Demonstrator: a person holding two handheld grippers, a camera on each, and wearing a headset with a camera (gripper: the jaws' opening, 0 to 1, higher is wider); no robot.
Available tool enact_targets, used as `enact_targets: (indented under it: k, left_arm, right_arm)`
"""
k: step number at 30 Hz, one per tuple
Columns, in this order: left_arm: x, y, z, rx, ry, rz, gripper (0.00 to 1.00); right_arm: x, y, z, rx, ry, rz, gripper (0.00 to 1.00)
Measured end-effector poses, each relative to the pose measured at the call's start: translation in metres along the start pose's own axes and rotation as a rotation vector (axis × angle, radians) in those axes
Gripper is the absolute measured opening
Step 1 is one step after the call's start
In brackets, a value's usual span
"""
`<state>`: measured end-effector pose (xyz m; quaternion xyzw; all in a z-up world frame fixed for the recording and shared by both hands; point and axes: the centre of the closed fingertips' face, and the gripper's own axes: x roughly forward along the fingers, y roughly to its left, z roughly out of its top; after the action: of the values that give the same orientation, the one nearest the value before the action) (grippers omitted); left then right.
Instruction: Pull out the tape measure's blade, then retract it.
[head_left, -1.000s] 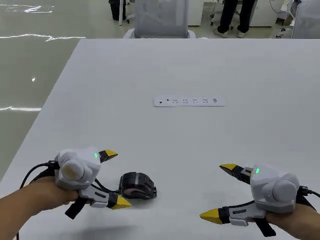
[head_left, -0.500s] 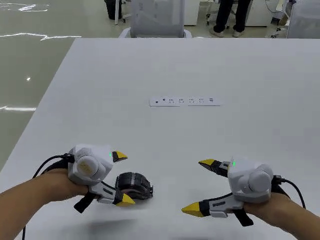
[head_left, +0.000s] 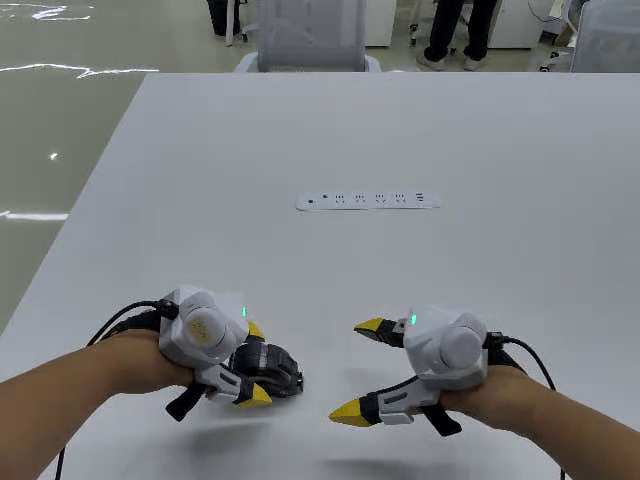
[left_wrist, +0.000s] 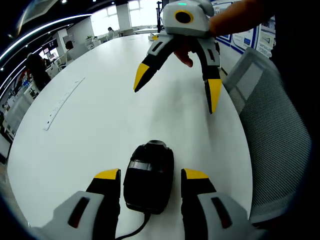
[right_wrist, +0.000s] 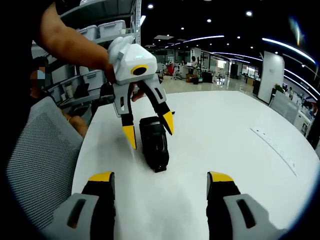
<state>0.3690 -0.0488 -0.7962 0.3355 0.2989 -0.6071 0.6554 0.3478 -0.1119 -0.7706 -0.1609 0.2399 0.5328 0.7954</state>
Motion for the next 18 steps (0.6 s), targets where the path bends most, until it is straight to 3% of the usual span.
enact_targets:
  k: [7, 12, 18]
  left_arm:
    - [0.002, 0.004, 0.001, 0.005, 0.007, -0.001, 0.4]
    - [0.005, 0.003, 0.003, 0.007, 0.012, -0.011, 0.41]
    - [0.012, -0.002, 0.001, 0.067, 0.052, -0.033, 0.4]
  right_arm:
    - [0.018, 0.004, 0.004, -0.023, 0.018, 0.037, 0.73]
    - [0.029, 0.005, -0.002, -0.044, 0.055, 0.063, 0.7]
    - [0.039, 0.006, -0.004, -0.08, 0.092, 0.092, 0.66]
